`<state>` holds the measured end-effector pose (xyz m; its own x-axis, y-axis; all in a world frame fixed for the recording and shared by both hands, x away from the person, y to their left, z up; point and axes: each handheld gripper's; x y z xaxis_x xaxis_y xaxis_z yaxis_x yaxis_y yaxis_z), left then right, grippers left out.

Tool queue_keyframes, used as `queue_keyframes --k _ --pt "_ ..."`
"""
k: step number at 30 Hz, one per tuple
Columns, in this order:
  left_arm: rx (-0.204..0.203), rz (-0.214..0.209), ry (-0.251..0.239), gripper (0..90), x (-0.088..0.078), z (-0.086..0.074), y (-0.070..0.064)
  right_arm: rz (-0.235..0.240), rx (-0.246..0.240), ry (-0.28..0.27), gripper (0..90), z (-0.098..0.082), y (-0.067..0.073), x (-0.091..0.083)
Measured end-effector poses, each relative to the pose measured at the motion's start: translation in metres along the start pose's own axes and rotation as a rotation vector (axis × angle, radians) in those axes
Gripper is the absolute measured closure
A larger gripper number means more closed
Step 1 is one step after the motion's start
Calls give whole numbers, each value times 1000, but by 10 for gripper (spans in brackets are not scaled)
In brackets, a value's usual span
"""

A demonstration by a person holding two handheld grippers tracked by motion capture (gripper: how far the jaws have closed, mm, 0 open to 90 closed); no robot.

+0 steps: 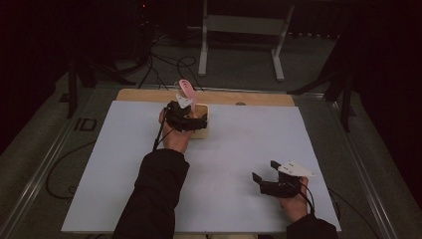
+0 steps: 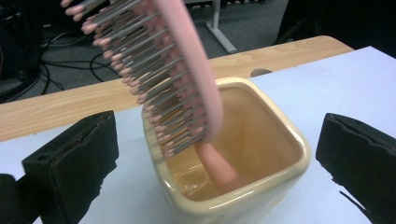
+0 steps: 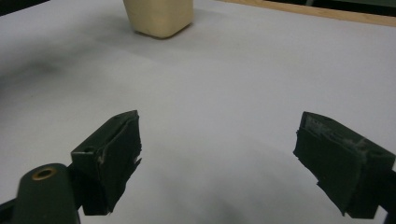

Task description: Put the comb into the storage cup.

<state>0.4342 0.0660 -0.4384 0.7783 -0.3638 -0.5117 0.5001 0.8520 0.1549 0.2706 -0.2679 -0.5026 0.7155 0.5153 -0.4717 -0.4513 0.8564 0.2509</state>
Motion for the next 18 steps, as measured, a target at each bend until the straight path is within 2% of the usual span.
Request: queue_keyframes --k 18 --pt "34 -19 -10 1 -5 -1 -12 0 -1 0 141 0 0 0"
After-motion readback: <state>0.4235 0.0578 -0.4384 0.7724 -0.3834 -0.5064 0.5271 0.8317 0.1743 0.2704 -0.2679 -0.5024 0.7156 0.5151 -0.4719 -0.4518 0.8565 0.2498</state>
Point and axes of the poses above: each handheld gripper's, and its own axes: x roughly forward along the jaws, z roughly out of its top, y roughly to its left, and after that the axes turned 12 degrees about x, right-handed
